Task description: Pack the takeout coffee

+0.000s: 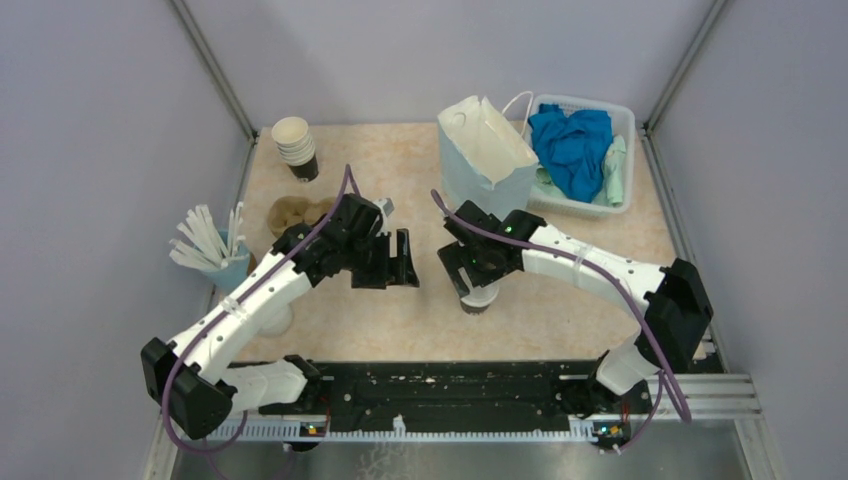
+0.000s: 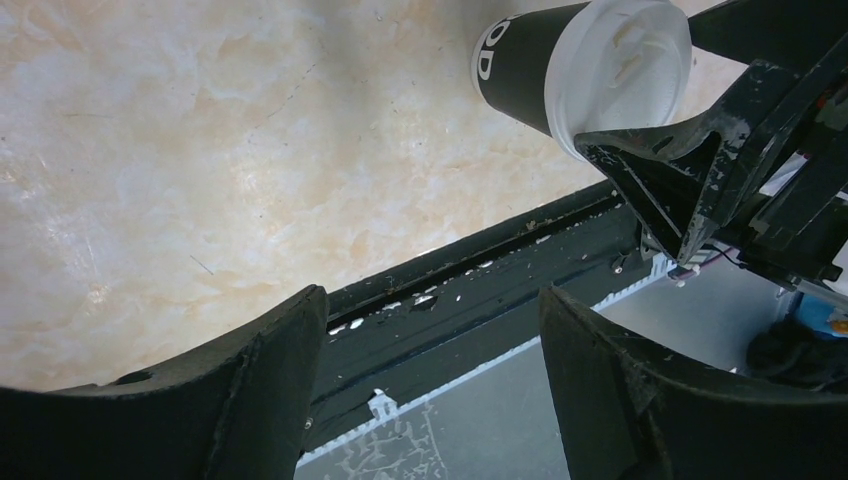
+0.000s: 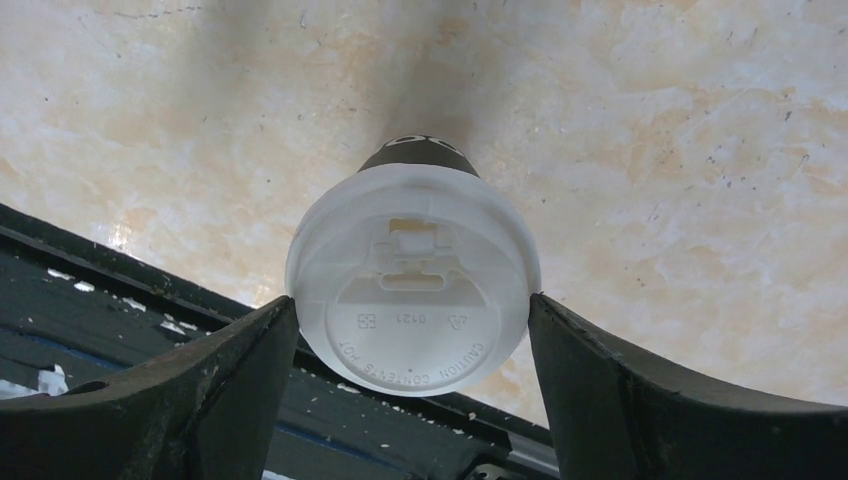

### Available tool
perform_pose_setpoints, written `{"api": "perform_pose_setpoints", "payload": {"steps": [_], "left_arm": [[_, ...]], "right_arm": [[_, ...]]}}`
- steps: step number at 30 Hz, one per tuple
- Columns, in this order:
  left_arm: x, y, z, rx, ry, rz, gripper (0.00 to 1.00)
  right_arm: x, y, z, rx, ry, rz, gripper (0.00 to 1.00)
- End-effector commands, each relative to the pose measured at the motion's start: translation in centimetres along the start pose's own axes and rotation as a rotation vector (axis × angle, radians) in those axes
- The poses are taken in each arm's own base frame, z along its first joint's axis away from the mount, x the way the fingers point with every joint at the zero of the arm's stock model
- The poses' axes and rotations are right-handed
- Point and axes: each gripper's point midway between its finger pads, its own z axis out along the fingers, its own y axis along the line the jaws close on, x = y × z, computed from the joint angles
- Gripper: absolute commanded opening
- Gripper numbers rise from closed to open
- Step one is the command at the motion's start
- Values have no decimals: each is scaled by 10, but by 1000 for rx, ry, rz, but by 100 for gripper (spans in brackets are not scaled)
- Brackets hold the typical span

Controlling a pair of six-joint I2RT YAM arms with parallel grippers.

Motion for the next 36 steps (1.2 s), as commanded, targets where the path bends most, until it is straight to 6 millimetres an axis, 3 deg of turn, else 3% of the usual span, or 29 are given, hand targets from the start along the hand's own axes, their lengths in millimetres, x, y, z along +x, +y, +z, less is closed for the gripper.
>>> {"api": "perform_pose_setpoints", "payload": {"steps": [1,8,16,21,26,31,36], "left_arm": [[-5,0,-2,-5,-19,5,83],[-5,1,0,-14,-7,21,83],[-6,2,0,-27,0,35,83],[-8,2,0,-31,3,37,83],[-13,2,-5,-50,-13,39,84],[-26,5,-16,-96,-61,35,87],[-61,37,-29,-256,-134,33,93]], "right_arm": [[-2,-2,-1,32,-27,27,83],[19,-37,-4,125,-34,137,82],[60,-140,-18,313,-34,408,83],[78,-185,-21,384,-23,594,83],[86,-195,-21,456,17,630,84],[73,-194,-37,426,-58,619,92],[53,-184,-59,339,-123,573,97]]}}
